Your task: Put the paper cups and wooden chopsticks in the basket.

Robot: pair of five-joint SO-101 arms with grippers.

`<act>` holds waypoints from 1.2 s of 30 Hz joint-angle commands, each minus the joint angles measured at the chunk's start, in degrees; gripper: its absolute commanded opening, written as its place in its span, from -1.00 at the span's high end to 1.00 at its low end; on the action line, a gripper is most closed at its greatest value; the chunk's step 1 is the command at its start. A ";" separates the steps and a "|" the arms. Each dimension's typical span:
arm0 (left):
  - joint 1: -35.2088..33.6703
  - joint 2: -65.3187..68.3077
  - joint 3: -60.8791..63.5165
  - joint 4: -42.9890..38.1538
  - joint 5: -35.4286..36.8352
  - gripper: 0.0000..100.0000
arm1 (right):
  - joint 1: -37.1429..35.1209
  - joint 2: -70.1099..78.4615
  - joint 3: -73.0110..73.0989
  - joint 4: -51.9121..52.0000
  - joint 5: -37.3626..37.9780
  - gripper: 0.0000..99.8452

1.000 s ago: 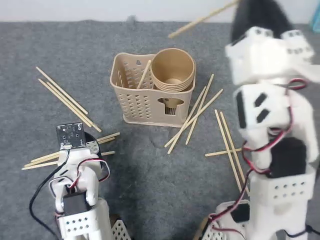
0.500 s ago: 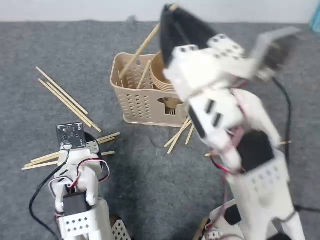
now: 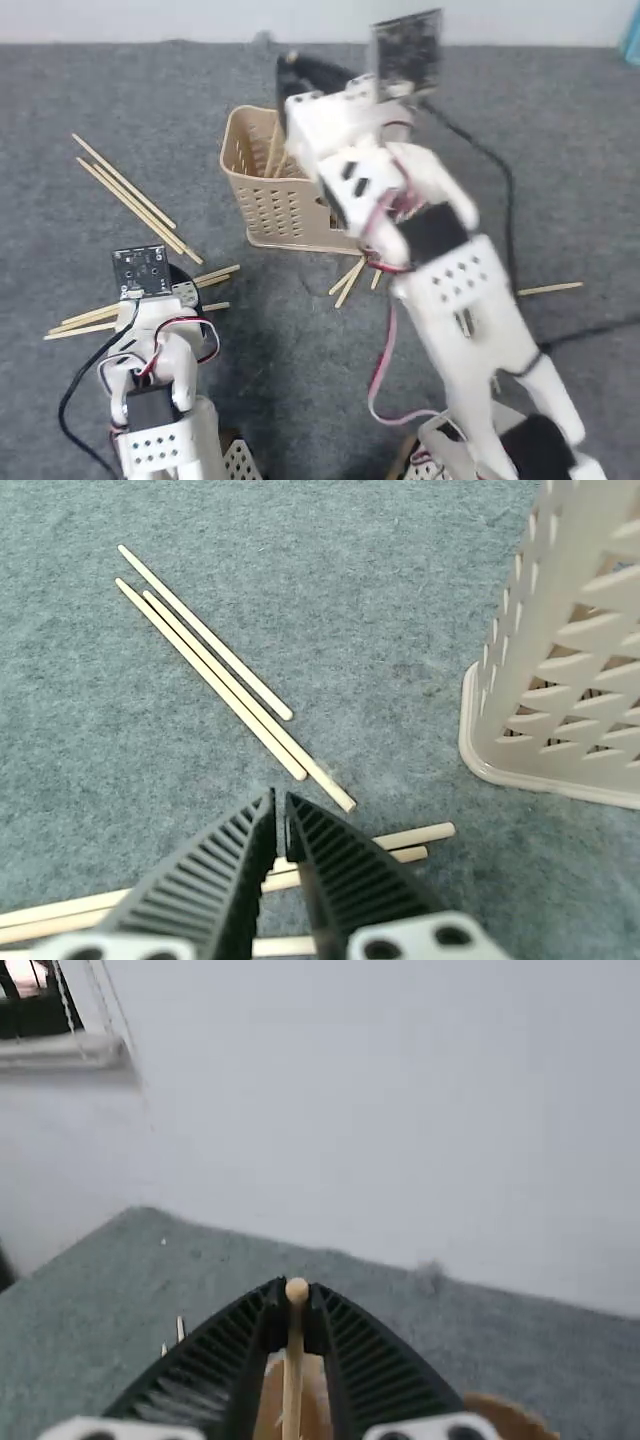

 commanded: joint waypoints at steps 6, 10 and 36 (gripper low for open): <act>-0.35 -0.70 -0.22 -0.79 0.18 0.97 | -3.21 4.26 5.27 -0.04 1.14 0.99; -0.35 -0.70 -0.22 -0.79 0.18 0.97 | -3.74 4.35 7.30 0.40 1.23 0.93; -0.35 -0.70 -0.22 -0.79 0.09 0.97 | 4.26 -24.04 -5.10 33.10 1.32 0.71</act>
